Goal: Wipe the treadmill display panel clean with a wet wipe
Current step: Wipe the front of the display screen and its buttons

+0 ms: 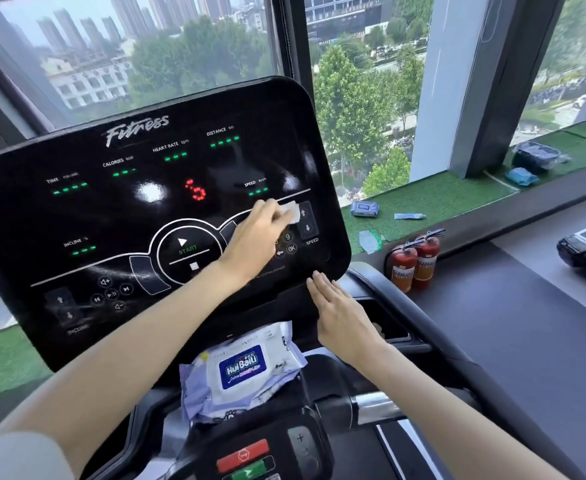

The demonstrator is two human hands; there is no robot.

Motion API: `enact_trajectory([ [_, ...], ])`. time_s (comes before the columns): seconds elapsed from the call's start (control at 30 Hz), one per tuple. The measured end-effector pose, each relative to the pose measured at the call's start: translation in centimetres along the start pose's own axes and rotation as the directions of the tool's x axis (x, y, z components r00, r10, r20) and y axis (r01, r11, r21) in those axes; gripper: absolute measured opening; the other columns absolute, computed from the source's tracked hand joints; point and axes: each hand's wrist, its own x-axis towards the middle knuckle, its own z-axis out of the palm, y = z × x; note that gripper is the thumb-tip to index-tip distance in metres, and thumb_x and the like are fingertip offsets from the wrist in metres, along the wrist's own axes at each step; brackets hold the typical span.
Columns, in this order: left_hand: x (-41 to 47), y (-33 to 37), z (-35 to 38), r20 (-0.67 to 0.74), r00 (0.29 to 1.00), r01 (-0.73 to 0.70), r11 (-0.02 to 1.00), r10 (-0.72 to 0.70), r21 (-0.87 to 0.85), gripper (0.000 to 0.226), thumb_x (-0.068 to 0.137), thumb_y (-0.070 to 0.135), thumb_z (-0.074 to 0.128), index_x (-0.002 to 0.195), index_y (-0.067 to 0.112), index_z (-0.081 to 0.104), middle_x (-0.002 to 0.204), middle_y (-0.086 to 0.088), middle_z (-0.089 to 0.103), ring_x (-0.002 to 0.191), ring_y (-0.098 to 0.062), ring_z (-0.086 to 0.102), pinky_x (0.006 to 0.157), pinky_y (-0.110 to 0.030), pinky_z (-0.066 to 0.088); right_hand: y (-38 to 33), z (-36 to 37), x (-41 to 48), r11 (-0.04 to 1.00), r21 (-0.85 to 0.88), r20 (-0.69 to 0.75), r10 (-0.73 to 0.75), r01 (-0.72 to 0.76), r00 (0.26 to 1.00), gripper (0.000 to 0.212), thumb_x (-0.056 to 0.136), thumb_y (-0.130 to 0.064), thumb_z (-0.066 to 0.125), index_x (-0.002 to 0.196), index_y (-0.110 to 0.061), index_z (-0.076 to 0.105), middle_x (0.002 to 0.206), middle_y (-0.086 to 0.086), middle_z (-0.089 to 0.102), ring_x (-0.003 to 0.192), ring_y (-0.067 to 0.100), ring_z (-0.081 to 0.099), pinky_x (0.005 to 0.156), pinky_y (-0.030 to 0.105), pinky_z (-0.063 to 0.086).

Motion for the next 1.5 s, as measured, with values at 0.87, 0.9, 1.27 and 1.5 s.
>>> enact_trajectory([
  [0.87, 0.2, 2.5, 2.0, 0.294, 0.869, -0.447, 0.886, 0.397, 0.123, 0.041, 0.082, -0.005, 0.031, 0.114, 0.008, 0.052, 0.102, -0.007, 0.046, 0.091, -0.019, 0.039, 0.065, -0.025, 0.03, 0.3, -0.5, 0.0, 0.988, 0.155, -0.126, 0.042, -0.022, 0.991, 0.054, 0.053, 0.009, 0.066, 0.107, 0.006, 0.065, 0.116, 0.022, 0.063, 0.108, 0.031, 0.062, 0.092, 0.035, 0.046],
  [0.9, -0.3, 2.1, 2.1, 0.297, 0.873, -0.438, 0.89, 0.387, 0.127, 0.04, 0.082, -0.007, 0.036, 0.116, 0.008, 0.052, 0.101, -0.006, 0.045, 0.091, -0.019, 0.038, 0.065, -0.025, 0.03, 0.2, -0.5, 0.2, 0.99, 0.143, -0.154, 0.041, -0.019, 0.987, 0.051, 0.051, 0.009, 0.068, 0.102, 0.005, 0.067, 0.11, 0.02, 0.067, 0.103, 0.029, 0.064, 0.089, 0.035, 0.049],
  [1.27, -7.9, -3.0, 0.5, 0.311, 0.905, -0.357, 0.916, 0.29, 0.184, 0.029, 0.088, 0.0, 0.042, 0.113, 0.009, 0.054, 0.092, -0.005, 0.046, 0.079, -0.017, 0.04, 0.056, -0.026, 0.031, -4.2, 0.6, 2.3, 0.981, 0.091, -0.247, -0.143, 0.17, 0.958, 0.037, 0.064, 0.005, 0.053, 0.096, 0.002, 0.069, 0.101, 0.016, 0.07, 0.095, 0.029, 0.067, 0.094, 0.038, 0.046],
  [1.5, -13.5, -6.5, -1.4, 0.348, 0.906, -0.324, 0.924, 0.241, 0.204, 0.03, 0.078, -0.007, 0.053, 0.102, 0.01, 0.058, 0.091, -0.006, 0.049, 0.079, -0.018, 0.042, 0.059, -0.024, 0.027, -9.3, 1.9, 3.7, 0.943, 0.113, -0.264, -0.276, 0.313, 0.924, 0.035, 0.055, 0.007, 0.06, 0.088, 0.002, 0.071, 0.091, 0.014, 0.072, 0.084, 0.028, 0.068, 0.09, 0.037, 0.049],
])
